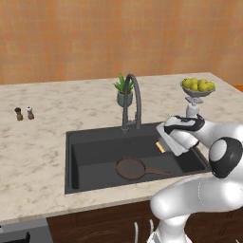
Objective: Pick the pan and sponge and place them into the sink. Then turn on the water.
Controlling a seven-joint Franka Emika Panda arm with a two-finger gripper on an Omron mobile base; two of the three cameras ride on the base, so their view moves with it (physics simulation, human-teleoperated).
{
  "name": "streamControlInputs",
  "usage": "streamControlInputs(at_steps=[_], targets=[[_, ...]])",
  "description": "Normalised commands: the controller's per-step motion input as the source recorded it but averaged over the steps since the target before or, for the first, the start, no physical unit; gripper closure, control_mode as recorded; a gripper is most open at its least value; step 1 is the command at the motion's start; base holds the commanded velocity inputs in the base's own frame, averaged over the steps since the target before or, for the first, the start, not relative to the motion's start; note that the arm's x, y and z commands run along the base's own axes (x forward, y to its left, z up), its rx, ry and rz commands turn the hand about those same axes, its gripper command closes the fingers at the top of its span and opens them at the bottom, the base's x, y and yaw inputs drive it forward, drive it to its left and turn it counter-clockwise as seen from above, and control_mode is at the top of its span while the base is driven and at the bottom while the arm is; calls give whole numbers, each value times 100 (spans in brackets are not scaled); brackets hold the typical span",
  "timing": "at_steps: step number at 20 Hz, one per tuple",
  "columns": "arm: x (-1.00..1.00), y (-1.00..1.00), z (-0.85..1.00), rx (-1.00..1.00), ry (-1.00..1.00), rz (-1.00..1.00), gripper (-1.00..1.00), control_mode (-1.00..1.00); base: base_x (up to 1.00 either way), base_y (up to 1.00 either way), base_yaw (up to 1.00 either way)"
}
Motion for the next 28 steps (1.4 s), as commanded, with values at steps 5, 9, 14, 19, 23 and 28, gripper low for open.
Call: streamControlInputs(at_steps=[5, 9, 14, 19, 23, 28], targets=[[16, 0, -54, -4, 0, -1, 100, -100, 0, 0, 0], [1, 0, -41, 0, 0, -3, 100, -100, 0, 0, 0], [0, 0, -32, 0, 0, -3, 100, -100, 0, 0, 0], [4, 0, -18, 0, 0, -6, 100, -100, 0, 0, 0], [21, 0, -19, 0, 0, -3, 100, -100, 0, 0, 0], [23, 7, -18, 0, 0, -4, 100, -100, 0, 0, 0]])
